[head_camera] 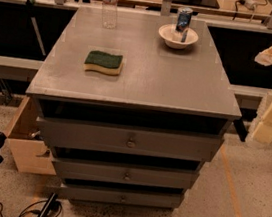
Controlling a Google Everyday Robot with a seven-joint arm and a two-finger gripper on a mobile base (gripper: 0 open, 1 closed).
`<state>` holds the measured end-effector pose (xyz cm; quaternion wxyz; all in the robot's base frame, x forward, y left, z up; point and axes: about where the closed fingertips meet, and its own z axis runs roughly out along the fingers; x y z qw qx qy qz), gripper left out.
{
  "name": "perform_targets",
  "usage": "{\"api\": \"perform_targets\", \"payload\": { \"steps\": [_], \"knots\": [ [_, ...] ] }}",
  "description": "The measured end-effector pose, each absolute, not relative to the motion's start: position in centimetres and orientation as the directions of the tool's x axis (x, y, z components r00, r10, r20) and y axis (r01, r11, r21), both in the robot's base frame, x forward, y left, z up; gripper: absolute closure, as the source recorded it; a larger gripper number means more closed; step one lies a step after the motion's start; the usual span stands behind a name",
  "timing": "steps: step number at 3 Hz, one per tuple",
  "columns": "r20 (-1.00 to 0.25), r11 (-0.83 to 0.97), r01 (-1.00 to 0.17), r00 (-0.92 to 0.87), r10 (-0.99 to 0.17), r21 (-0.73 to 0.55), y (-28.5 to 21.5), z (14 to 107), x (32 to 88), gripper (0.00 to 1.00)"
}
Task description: Pick redbull can from paper bowl and place on counter
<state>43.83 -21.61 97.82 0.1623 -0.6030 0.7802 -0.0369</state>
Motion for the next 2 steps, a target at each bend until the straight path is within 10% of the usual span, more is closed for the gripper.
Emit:
{"api": "perform_targets", "payload": {
  "steps": [2],
  "knots": [
    [-0.260, 0.299, -0.902, -0.221, -0.940, -0.312, -21.9, 98.4, 45.7, 0.00]
  ]
}}
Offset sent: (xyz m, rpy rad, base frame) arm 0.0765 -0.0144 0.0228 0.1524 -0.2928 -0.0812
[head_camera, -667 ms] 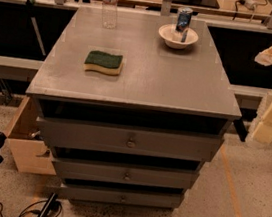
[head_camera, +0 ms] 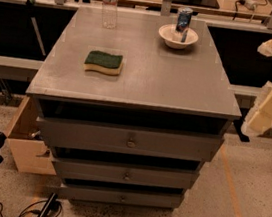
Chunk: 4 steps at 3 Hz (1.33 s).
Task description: Pick redbull can from paper bowl and place on counter
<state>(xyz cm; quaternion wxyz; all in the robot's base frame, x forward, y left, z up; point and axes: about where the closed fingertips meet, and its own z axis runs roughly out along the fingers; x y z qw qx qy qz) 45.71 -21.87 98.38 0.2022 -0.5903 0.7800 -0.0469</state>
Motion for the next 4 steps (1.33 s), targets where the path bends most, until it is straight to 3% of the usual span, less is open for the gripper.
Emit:
{"api": "perform_targets", "payload": {
  "steps": [1, 2, 3, 4],
  "knots": [
    [-0.490, 0.429, -0.793, -0.193, -0.850, -0.432, -24.8, 101.2, 53.3, 0.00],
    [-0.696, 0.536, -0.744, -0.135, -0.705, -0.399, -26.5, 102.3, 60.2, 0.00],
    [-0.844, 0.618, -0.734, -0.118, -0.523, -0.280, -27.1, 102.6, 65.2, 0.00],
    [-0.872, 0.632, -0.724, -0.087, -0.482, -0.278, -27.7, 103.9, 66.4, 0.00]
  ]
}}
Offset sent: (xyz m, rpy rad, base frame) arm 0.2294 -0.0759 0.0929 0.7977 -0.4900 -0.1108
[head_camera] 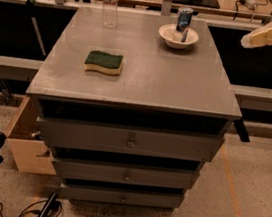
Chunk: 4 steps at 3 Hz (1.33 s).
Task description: Pick redbull can from paper bowl and place on counter
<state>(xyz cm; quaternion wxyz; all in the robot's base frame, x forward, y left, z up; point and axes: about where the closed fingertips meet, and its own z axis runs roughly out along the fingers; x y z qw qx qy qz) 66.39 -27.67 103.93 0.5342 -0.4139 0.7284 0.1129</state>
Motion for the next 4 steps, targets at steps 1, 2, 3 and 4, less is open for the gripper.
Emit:
{"api": "perform_targets", "payload": {
  "steps": [1, 2, 3, 4],
  "knots": [
    [-0.871, 0.631, -0.723, -0.086, -0.484, -0.279, -27.6, 104.0, 66.4, 0.00],
    [-0.890, 0.643, -0.712, -0.057, -0.452, -0.281, -25.7, 103.8, 68.7, 0.00],
    [-0.949, 0.685, -0.683, 0.041, -0.311, -0.254, -20.9, 102.9, 75.9, 0.00],
    [-0.965, 0.717, -0.653, 0.089, -0.246, -0.243, -19.4, 102.2, 80.4, 0.00]
  ]
}}
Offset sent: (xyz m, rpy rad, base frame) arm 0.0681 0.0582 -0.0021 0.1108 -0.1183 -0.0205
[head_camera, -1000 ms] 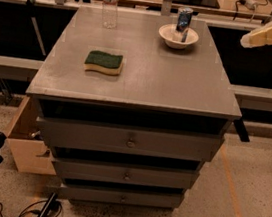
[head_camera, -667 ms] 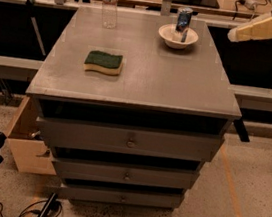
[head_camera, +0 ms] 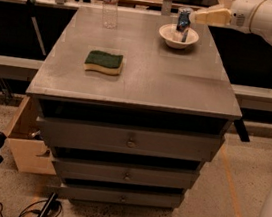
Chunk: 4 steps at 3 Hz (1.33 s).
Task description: Pick redbull can from paper bowl and place on counter
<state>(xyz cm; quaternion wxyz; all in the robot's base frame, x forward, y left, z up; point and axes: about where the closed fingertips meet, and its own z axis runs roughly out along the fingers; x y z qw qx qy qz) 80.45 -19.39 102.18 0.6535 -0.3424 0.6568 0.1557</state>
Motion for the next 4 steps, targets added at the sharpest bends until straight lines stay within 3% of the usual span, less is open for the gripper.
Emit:
{"api": "perform_targets", "payload": {
  "steps": [2, 4],
  "knots": [
    [-0.958, 0.744, -0.614, 0.078, -0.275, -0.264, -17.7, 100.9, 85.5, 0.00],
    [-0.972, 0.729, -0.671, -0.054, -0.228, -0.133, -14.1, 98.2, 88.4, 0.00]
  ]
}}
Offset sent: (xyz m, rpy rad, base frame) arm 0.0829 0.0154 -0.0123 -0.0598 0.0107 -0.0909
